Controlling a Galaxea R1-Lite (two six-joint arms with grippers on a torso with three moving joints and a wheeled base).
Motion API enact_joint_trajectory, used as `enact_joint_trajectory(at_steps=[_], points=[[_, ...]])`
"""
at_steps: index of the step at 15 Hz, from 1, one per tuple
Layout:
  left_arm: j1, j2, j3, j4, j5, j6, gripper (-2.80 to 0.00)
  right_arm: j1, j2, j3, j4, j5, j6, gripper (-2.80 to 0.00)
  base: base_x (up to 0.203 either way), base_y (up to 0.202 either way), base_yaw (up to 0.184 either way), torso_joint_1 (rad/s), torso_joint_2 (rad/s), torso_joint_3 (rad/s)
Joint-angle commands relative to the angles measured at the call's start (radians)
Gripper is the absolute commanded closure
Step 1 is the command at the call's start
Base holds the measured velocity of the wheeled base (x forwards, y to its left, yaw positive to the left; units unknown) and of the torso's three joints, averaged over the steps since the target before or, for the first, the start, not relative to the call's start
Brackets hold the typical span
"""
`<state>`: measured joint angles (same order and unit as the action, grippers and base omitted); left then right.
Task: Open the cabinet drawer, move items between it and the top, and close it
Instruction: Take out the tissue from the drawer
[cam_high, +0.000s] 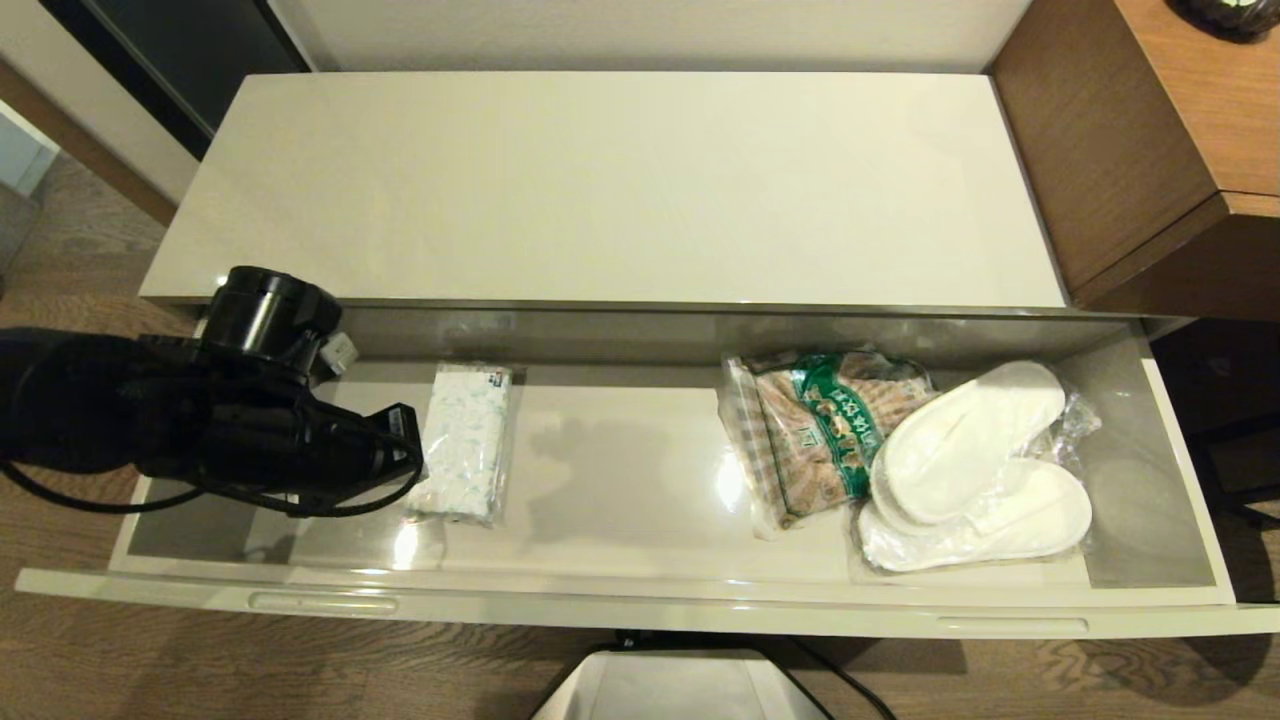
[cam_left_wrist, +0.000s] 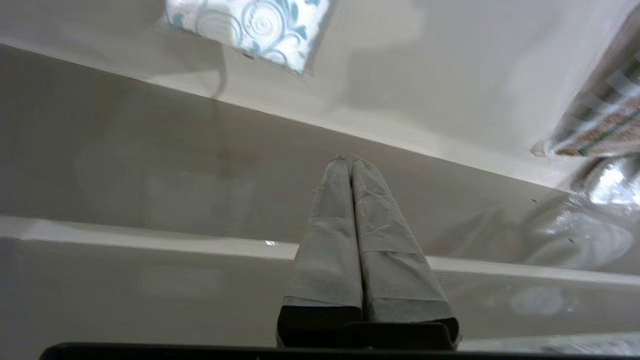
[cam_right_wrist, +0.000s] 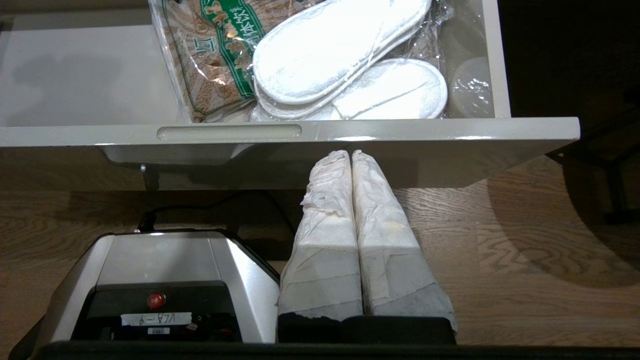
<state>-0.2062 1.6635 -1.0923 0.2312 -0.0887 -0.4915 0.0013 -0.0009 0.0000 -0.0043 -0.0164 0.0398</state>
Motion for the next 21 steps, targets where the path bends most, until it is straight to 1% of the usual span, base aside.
enact_joint_trajectory(at_steps=[1,2,3,10,12,14,15,16,17,19,21], points=[[-0.001,0.013,-0.001,-0.003,0.026,-0.002,0.0,0.0,-0.016,0.003,0.0,0.0,0.0,0.0,0.0,0.0,0.0,0.0,0.0,0.0],[-0.001,0.027,-0.009,-0.003,0.065,-0.002,0.0,0.0,-0.014,0.003,0.0,0.0,0.0,0.0,0.0,0.0,0.0,0.0,0.0,0.0],[-0.001,0.033,-0.013,-0.004,0.083,-0.004,0.0,0.0,-0.015,0.003,0.0,0.0,0.0,0.0,0.0,0.0,0.0,0.0,0.0,0.0],[-0.002,0.044,-0.015,-0.041,0.094,-0.001,0.0,0.001,-0.014,0.003,0.0,0.0,0.0,0.0,0.0,0.0,0.0,0.0,0.0,0.0],[-0.002,0.044,-0.006,-0.042,0.124,0.016,0.0,0.0,-0.014,0.003,0.0,0.0,0.0,0.0,0.0,0.0,0.0,0.0,0.0,0.0],[-0.002,0.048,-0.005,-0.052,0.137,0.025,0.0,0.0,-0.014,0.003,0.0,0.0,0.0,0.0,0.0,0.0,0.0,0.0,0.0,0.0],[-0.002,0.065,0.0,-0.109,0.194,0.047,-2.8,0.0,-0.014,0.003,0.0,0.0,0.0,0.0,0.0,0.0,0.0,0.0,0.0,0.0],[-0.002,0.08,0.012,-0.156,0.235,0.078,-2.8,0.0,-0.014,0.003,0.0,0.0,0.0,0.0,0.0,0.0,0.0,0.0,0.0,0.0],[-0.002,0.082,0.026,-0.188,0.249,0.09,-2.8,0.0,-0.014,0.003,0.0,0.0,0.0,0.0,0.0,0.0,0.0,0.0,0.0,0.0],[-0.003,0.089,0.053,-0.268,0.258,0.094,-2.8,0.002,-0.014,0.003,0.0,0.0,0.0,0.0,0.0,0.0,0.0,0.0,0.0,0.0],[-0.003,0.097,0.079,-0.31,0.275,0.094,-2.8,0.0,-0.015,0.003,0.0,0.0,0.0,0.0,0.0,0.0,0.0,0.0,0.0,0.0]])
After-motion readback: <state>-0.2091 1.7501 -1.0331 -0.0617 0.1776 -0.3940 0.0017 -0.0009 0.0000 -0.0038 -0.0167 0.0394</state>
